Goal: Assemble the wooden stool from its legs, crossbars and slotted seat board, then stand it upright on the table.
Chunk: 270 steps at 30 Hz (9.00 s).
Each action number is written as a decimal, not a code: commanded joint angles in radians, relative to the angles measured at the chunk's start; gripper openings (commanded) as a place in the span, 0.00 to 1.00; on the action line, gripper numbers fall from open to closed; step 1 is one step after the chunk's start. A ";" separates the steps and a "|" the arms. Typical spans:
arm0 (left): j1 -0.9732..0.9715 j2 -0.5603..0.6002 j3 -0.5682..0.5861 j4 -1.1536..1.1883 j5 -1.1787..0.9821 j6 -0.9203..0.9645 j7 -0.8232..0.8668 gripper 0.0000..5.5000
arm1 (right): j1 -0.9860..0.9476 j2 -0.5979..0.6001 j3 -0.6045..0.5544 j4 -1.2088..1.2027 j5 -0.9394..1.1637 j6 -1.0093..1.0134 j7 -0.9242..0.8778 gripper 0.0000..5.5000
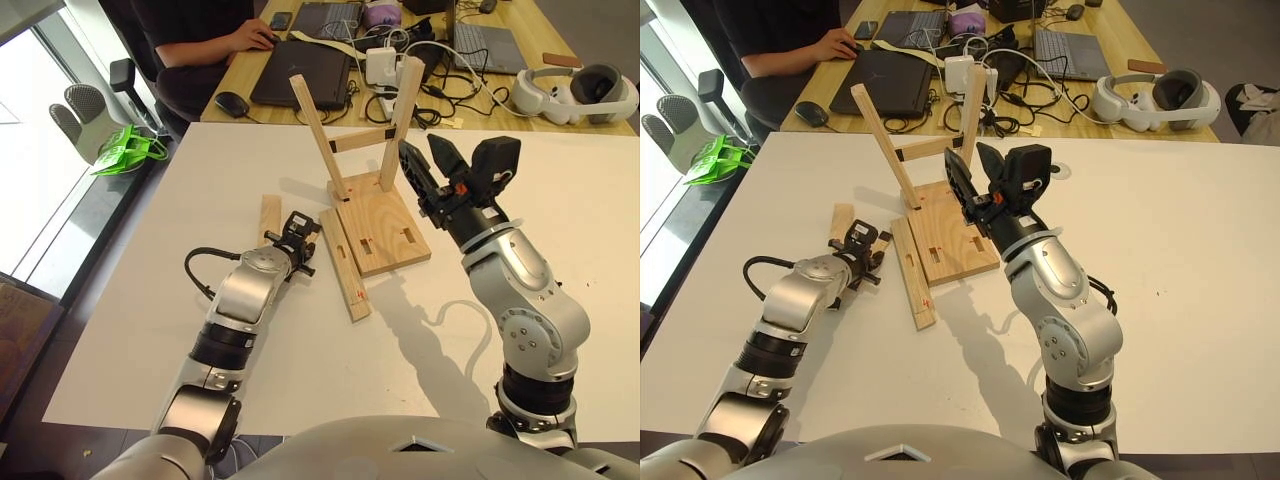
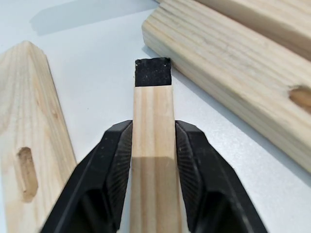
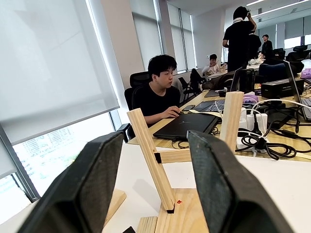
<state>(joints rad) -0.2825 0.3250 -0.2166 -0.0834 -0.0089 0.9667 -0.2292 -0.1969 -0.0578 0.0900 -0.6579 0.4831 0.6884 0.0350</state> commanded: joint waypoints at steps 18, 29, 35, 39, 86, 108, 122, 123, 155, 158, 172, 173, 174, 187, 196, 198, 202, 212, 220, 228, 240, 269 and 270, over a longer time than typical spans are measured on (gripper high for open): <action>0.019 -0.013 0.095 -0.741 -0.275 0.044 -0.069 0.23 | -0.209 0.043 -0.350 0.211 0.686 0.317 -0.037 0.44; -0.040 0.028 0.059 -0.744 -0.258 0.010 -0.055 0.23 | -0.239 -0.092 -0.315 0.286 0.917 0.316 -0.151 0.44; -0.052 0.028 0.040 -0.751 -0.254 0.009 -0.041 0.23 | -0.218 -0.101 -0.267 0.288 0.916 0.295 -0.149 0.44; -0.065 0.025 0.030 -0.743 -0.253 0.004 -0.039 0.23 | -0.202 -0.099 -0.237 0.276 0.927 0.282 -0.151 0.44; -0.266 0.021 0.437 -0.491 -1.374 0.510 -0.048 0.46 | -0.453 -0.543 -0.052 0.541 0.705 0.401 0.972 0.07; -0.248 0.223 0.292 -0.452 -1.446 0.330 -0.072 0.27 | -0.478 -0.549 -0.023 0.497 0.612 0.417 1.149 0.07; -0.236 0.254 0.229 -0.455 -1.395 0.252 -0.087 0.08 | -0.444 -0.524 -0.013 0.451 0.557 0.385 1.140 0.07; -0.230 0.254 0.226 -0.456 -1.389 0.246 -0.089 0.07 | -0.441 -0.504 -0.023 0.453 0.549 0.367 1.111 0.07; 0.302 -0.167 0.347 -0.479 -0.338 -0.393 0.595 0.07 | 0.044 0.084 -0.115 0.029 0.583 0.063 -0.214 0.34; 0.249 -0.217 0.342 -0.483 -0.366 -0.394 0.568 0.07 | 0.035 -0.044 0.009 0.030 0.567 0.172 -0.084 0.34; 0.008 -0.243 0.298 -0.695 -0.791 0.003 0.502 0.07 | -0.091 -0.233 0.247 0.268 0.192 0.046 0.362 0.34; 0.016 -0.234 0.284 -0.705 -0.793 0.017 0.496 0.07 | -0.098 -0.226 0.237 0.286 0.178 0.036 0.363 0.34; 0.027 -0.229 0.271 -0.715 -0.798 0.031 0.491 0.07 | -0.104 -0.220 0.227 0.303 0.163 0.027 0.364 0.34; 0.099 -0.156 0.225 -0.773 -0.803 0.086 0.426 0.07 | -0.130 -0.153 0.134 0.417 0.008 -0.011 0.314 0.34; 0.080 -0.062 0.399 -0.558 -0.593 -0.033 0.450 0.07 | -0.097 -0.161 0.147 0.350 0.019 0.027 0.369 0.34; 0.098 -0.061 0.404 -0.476 -0.522 -0.085 0.450 0.07 | -0.090 -0.168 0.148 0.329 0.030 0.040 0.386 0.34; 0.164 -0.067 0.366 -0.385 -0.403 -0.154 0.441 0.07 | -0.091 -0.166 0.137 0.310 0.029 0.059 0.389 0.34; 0.234 -0.065 0.359 -0.360 -0.311 -0.197 0.353 0.07 | -0.115 -0.146 0.102 0.308 0.022 0.065 0.364 0.34; 0.237 -0.101 0.363 -0.364 -0.293 -0.220 0.321 0.07 | -0.122 -0.149 0.107 0.304 0.025 0.072 0.371 0.34; 0.242 -0.097 0.360 -0.349 -0.264 -0.224 0.293 0.07 | -0.149 -0.152 0.097 0.316 0.024 0.073 0.375 0.34; 0.268 -0.083 0.303 -0.326 -0.213 -0.229 0.222 0.07 | -0.150 -0.077 0.039 0.276 0.049 0.051 0.298 0.34; 0.233 -0.047 0.367 -0.276 -0.163 -0.251 0.139 0.07 | 0.043 0.141 -0.025 -0.102 0.013 0.010 -0.164 0.34; 0.228 -0.052 0.369 -0.273 -0.164 -0.253 0.141 0.07 | 0.042 0.141 -0.026 -0.102 0.014 0.010 -0.164 0.34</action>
<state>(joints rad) -0.0465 0.2754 0.1546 -0.3739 -0.1845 0.7149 -0.0894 -0.1548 0.0738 0.0660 -0.7513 0.4874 0.6891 -0.1219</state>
